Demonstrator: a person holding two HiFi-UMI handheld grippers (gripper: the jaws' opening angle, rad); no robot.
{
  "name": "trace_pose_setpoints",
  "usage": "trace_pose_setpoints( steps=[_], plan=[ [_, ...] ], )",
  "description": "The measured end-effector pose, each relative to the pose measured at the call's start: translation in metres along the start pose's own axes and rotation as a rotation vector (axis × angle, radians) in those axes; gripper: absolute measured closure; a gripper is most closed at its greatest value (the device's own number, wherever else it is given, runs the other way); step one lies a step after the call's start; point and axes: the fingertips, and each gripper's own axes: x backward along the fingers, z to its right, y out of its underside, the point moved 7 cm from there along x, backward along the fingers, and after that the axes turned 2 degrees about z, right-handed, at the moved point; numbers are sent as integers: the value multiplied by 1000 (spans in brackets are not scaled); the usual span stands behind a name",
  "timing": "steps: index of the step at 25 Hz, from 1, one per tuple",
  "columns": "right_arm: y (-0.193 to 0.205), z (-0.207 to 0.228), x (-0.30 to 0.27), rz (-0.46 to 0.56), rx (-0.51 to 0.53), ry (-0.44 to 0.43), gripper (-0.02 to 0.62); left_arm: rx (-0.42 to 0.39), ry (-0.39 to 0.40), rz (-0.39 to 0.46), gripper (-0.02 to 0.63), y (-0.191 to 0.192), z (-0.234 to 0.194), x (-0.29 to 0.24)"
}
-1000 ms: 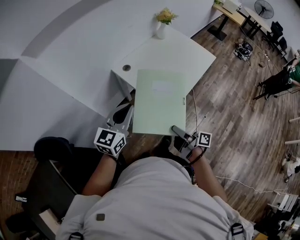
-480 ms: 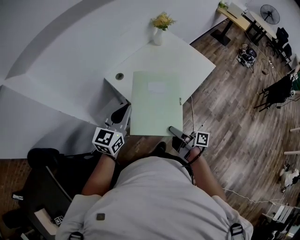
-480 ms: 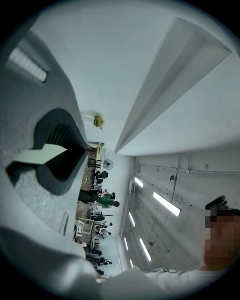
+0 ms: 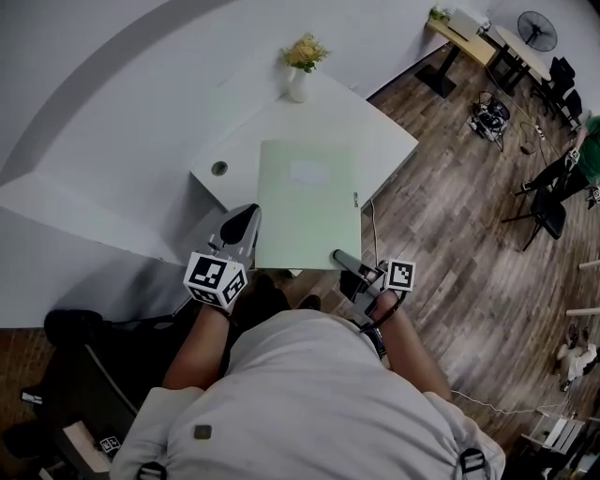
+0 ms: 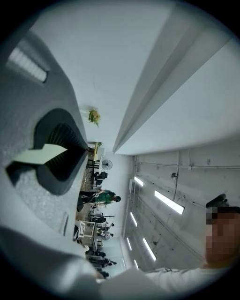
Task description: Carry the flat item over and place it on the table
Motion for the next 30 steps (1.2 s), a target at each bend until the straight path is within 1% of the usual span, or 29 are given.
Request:
trace_pose_setpoints(
  steps=[3, 8, 11, 18, 22, 25, 26, 30],
  plan=[
    [-14, 4, -4, 4, -7, 0, 296, -4, -5, 0, 606, -2, -3, -14],
    [-24, 9, -9, -6, -5, 6, 296, -2, -4, 0, 606, 0, -11, -27],
    [-36, 14, -17, -4, -15, 14, 295, -6, 1, -11, 606, 1, -20, -39],
    [-53, 23, -27, 0, -44, 53, 295, 18, -1, -43, 606, 2, -35, -50],
    [-72, 49, -49, 2, -35, 93, 295, 47, 15, -84, 606, 21, -64, -68],
    [-68, 57, -47, 3, -35, 134, 295, 51, 28, -108, 606, 24, -62, -63],
    [-70, 63, -50, 3, -42, 145, 295, 54, 27, -115, 606, 27, -67, -65],
    [-86, 98, -76, -8, -71, 176, 294, 89, 21, -150, 606, 50, -101, -85]
  ],
)
